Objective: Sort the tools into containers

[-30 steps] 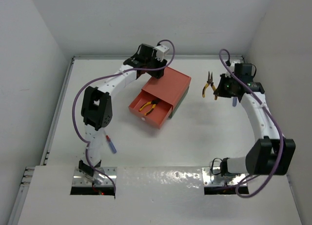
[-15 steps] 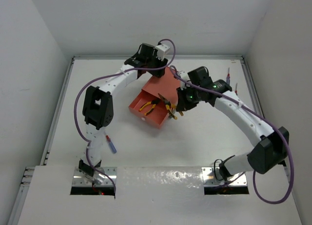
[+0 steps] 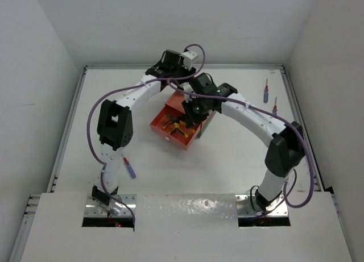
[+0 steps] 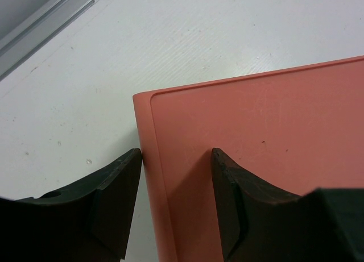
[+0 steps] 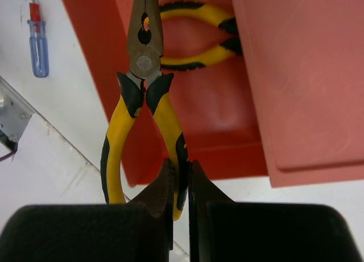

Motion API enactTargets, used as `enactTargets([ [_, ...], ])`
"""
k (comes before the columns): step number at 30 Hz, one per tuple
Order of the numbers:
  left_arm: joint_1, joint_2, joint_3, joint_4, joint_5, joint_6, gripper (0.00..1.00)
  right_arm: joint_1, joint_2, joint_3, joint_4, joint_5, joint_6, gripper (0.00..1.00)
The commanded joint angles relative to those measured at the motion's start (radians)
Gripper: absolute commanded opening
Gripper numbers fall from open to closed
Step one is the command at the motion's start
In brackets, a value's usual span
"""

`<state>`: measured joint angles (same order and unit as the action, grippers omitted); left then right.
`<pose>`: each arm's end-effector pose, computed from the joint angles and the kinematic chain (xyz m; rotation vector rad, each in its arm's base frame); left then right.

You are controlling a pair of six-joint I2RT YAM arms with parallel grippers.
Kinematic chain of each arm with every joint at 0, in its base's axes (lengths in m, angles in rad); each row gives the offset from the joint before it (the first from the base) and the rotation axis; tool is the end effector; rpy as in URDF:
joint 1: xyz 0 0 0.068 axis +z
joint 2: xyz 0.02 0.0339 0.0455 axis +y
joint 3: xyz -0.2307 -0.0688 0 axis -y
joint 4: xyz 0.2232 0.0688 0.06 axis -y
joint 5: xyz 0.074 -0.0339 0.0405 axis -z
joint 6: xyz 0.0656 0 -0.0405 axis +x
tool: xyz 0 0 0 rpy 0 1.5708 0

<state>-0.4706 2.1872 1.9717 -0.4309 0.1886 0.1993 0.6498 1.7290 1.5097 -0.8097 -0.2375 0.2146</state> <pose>0.4354 -0.2353 0.2292 0.8304 2.0668 -0.3584 0.2759 0.2291 0.2333 -0.6662 2.6014 0.6030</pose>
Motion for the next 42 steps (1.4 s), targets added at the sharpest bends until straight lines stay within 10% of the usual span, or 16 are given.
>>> enactTargets([
  [1,-0.013,0.108,-0.040,-0.183,-0.046,0.023,0.49,-0.004,0.044,0.105,0.046,0.016,0.025,0.00],
  [14,-0.013,0.114,-0.031,-0.183,-0.038,0.020,0.49,-0.004,0.113,0.126,0.060,0.098,0.040,0.00],
  [21,-0.013,0.115,-0.031,-0.183,-0.035,0.020,0.49,-0.004,0.116,0.149,0.038,0.098,0.032,0.44],
  [36,-0.017,0.121,-0.027,-0.187,-0.035,0.014,0.49,-0.044,0.095,0.448,-0.080,0.197,0.078,0.65],
  [42,-0.017,0.118,-0.024,-0.190,-0.034,0.015,0.49,-0.254,-0.034,0.180,0.071,0.279,0.275,0.71],
])
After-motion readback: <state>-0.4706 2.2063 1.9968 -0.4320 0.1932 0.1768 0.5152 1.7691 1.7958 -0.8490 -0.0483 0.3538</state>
